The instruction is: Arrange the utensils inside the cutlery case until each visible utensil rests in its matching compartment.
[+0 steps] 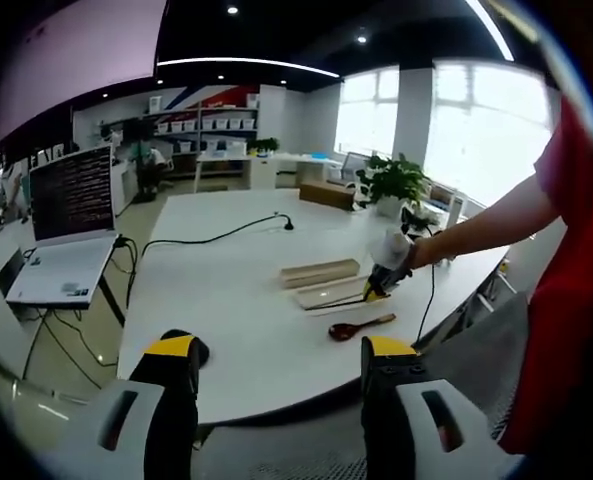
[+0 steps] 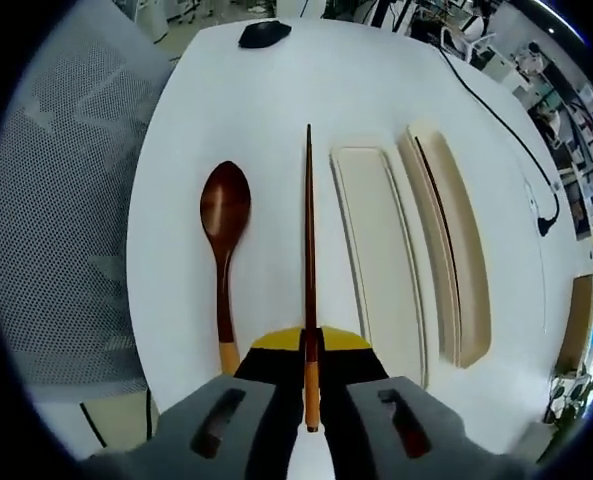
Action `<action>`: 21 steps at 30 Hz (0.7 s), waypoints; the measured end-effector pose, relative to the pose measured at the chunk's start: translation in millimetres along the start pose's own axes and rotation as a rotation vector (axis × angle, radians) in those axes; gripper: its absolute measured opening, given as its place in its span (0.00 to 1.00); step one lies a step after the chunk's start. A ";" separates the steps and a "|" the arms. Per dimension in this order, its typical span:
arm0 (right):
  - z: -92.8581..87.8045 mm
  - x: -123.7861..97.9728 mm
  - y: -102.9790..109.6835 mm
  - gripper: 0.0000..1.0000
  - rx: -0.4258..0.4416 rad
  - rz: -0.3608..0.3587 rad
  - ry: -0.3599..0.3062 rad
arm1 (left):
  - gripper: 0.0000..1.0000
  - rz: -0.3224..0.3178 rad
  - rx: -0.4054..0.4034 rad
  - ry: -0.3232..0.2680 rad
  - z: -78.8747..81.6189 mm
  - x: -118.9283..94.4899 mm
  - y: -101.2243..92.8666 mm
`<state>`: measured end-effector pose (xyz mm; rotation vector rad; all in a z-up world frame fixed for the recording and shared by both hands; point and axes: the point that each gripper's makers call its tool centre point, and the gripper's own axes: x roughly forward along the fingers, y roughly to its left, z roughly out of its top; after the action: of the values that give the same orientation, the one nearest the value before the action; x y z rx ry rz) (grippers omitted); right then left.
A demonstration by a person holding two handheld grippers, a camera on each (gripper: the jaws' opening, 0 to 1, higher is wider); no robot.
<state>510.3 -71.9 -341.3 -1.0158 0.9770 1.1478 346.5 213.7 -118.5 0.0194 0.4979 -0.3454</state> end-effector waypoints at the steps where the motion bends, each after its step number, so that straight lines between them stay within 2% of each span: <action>1: 0.0 -0.7 0.0 0.00 0.000 0.001 0.001 | 0.68 -0.001 0.003 0.003 -0.1 0.3 -0.1; 6: 1.3 -1.6 0.3 0.00 -0.001 -0.003 -0.022 | 0.68 -0.006 0.011 0.003 1.2 0.0 -0.6; 15: -0.3 -1.8 3.1 0.00 0.000 -0.017 -0.012 | 0.68 -0.006 0.014 0.002 2.4 -0.6 2.1; 19: 9.4 -8.6 -0.7 0.00 0.024 -0.047 -0.067 | 0.67 -0.007 0.015 0.004 1.8 0.4 2.2; 21: 12.2 -9.8 -3.2 0.00 0.001 -0.069 -0.092 | 0.67 -0.009 0.017 0.003 1.8 0.9 1.4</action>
<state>513.1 -62.8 -328.5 -0.9803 0.8624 1.1270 348.5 214.5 -117.3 0.0339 0.4987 -0.3588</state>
